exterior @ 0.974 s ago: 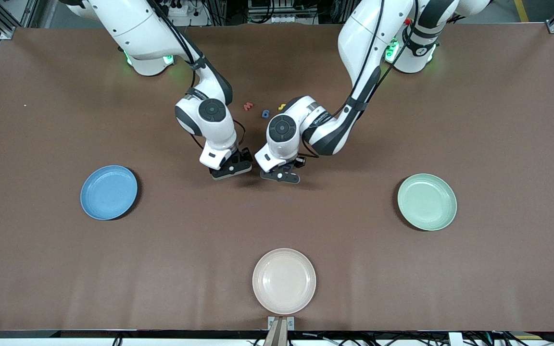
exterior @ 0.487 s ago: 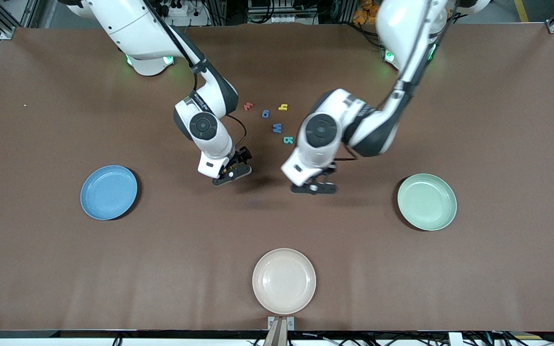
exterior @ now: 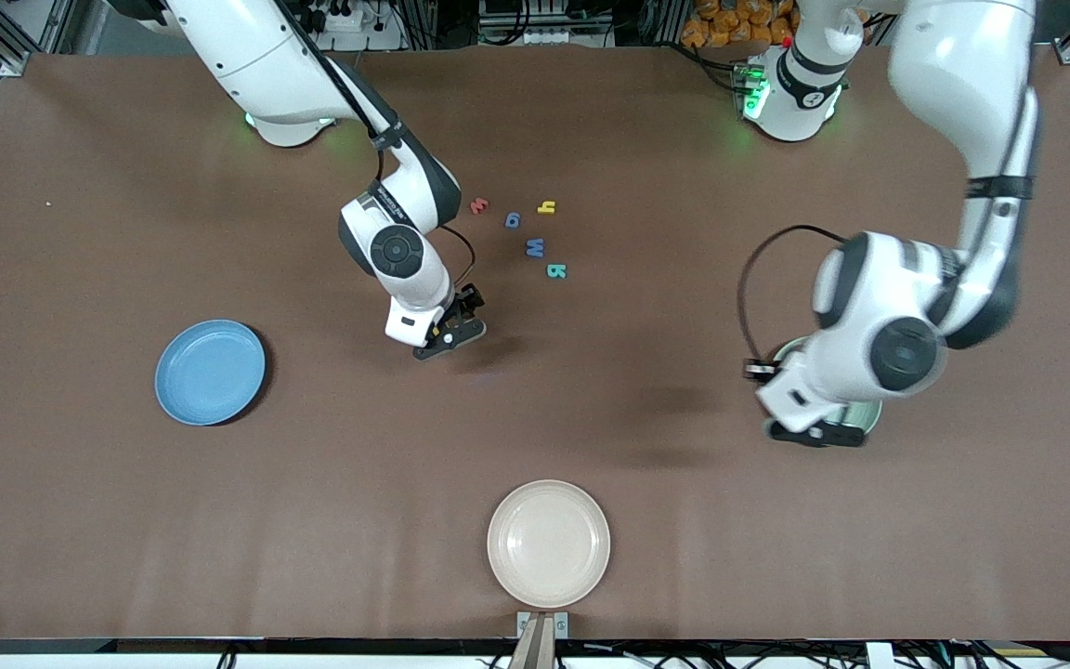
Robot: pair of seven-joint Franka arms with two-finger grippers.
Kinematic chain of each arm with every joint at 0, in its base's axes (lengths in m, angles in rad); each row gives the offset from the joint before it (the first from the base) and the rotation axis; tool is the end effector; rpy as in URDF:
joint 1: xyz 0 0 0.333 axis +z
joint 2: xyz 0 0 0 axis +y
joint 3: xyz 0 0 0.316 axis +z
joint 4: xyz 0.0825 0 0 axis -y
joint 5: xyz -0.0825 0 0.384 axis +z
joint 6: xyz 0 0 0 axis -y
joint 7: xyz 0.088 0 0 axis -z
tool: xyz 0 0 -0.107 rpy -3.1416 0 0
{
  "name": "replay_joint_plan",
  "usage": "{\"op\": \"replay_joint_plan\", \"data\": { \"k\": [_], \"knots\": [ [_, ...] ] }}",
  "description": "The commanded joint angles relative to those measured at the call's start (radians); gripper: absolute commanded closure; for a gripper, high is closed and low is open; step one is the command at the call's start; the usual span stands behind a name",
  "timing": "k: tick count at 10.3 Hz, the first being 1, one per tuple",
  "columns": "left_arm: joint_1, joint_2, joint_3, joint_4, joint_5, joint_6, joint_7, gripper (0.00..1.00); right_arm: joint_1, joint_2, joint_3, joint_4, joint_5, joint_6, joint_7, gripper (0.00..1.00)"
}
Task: Sort uppercase to blue plate, lowercase to green plate
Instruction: 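Carry the blue m to the green plate with the left gripper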
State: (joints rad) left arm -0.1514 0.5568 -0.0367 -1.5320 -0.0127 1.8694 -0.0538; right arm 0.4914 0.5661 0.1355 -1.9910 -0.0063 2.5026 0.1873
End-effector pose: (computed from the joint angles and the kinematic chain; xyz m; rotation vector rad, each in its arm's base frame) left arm 0.6627 -0.1237 0.3159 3.1113 -0.1960 -0.3463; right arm 0.4886 0.3528 0.1720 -3.0256 -0.6538 0.1128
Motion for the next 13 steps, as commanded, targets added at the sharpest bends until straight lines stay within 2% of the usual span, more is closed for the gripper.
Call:
{"op": "replay_joint_plan", "data": {
  "k": [1, 3, 4, 5, 6, 7, 9, 11, 12, 13],
  "knots": [
    [0.081, 0.056, -0.017, -0.011, 0.028, -0.004, 0.063, 1.0, -0.007, 0.014, 0.004, 0.023, -0.011, -0.004, -0.006, 0.16],
    [0.107, 0.118, -0.015, -0.004, 0.034, 0.01, 0.063, 1.0, -0.01, 0.018, 0.004, 0.029, -0.011, -0.004, -0.032, 0.32],
    [0.111, 0.136, -0.017, 0.0, 0.065, 0.019, 0.063, 0.95, -0.011, 0.021, 0.001, 0.031, -0.012, -0.004, -0.037, 0.35],
    [0.11, 0.14, -0.015, 0.0, 0.089, 0.027, 0.063, 0.79, -0.013, 0.026, -0.005, 0.034, -0.012, -0.002, -0.051, 0.36],
    [0.11, 0.14, -0.015, 0.001, 0.118, 0.027, 0.068, 0.01, -0.014, 0.026, -0.01, 0.035, -0.011, -0.001, -0.055, 0.42],
    [0.102, 0.132, -0.017, 0.001, 0.178, 0.027, 0.087, 0.0, -0.014, 0.028, -0.01, 0.035, -0.009, -0.001, -0.055, 0.46],
    [0.061, 0.077, -0.025, 0.006, 0.209, 0.016, 0.1, 0.0, -0.016, 0.029, -0.01, 0.041, -0.001, -0.001, -0.055, 0.55],
    [-0.015, 0.007, -0.026, 0.006, 0.208, -0.01, 0.091, 0.0, -0.019, 0.029, -0.01, 0.044, 0.003, -0.002, -0.054, 0.62],
    [-0.086, -0.018, -0.023, 0.007, 0.2, -0.062, 0.06, 0.0, -0.022, 0.029, -0.01, 0.046, 0.005, -0.002, -0.054, 0.65],
    [-0.147, -0.055, -0.025, 0.007, 0.194, -0.103, -0.057, 0.0, -0.022, 0.029, -0.011, 0.047, 0.005, -0.004, -0.054, 0.66]
  ]
}}
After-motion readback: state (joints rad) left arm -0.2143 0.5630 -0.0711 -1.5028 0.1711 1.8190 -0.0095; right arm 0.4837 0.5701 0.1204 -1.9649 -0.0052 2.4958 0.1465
